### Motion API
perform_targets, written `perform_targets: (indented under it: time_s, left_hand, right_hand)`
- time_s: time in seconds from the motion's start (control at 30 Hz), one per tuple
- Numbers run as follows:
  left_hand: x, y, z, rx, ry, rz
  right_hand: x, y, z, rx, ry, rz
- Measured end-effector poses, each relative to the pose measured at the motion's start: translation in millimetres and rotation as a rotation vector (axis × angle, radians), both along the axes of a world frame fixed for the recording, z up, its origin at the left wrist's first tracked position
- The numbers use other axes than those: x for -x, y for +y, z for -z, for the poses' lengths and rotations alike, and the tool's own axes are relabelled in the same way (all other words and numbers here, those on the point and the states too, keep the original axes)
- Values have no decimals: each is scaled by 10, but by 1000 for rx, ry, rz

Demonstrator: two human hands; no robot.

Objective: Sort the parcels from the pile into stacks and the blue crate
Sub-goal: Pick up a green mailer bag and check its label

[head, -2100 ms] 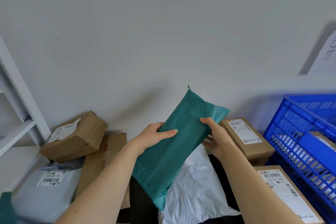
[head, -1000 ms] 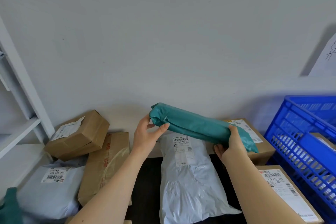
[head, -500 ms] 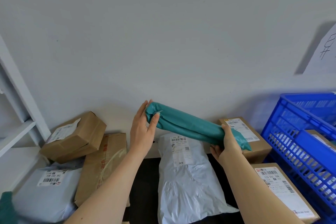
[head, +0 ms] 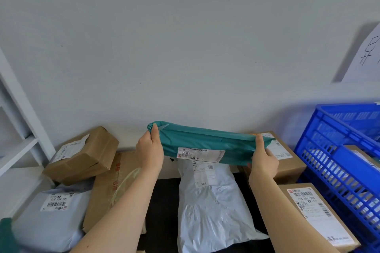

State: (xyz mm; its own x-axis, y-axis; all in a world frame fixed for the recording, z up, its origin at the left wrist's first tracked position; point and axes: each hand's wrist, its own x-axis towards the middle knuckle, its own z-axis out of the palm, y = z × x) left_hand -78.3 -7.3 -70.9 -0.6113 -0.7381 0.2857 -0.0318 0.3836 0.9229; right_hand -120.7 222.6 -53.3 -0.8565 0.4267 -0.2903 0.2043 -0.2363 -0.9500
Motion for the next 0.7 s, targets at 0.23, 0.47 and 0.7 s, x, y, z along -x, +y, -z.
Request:
perform_targets:
  time_s: [0.23,0.47,0.7]
  left_hand:
    - [-29,-37,11,-39,-12,-10]
    - [-27,-12,-41,-21,-9,-41]
    - [-11,-52,-84,-126,13,-38]
  right_hand:
    - [-56,35,-56,-274,36,49]
    - [-43,72,-76,-381,6,96]
    - [-25,54,-107,-425,19,68]
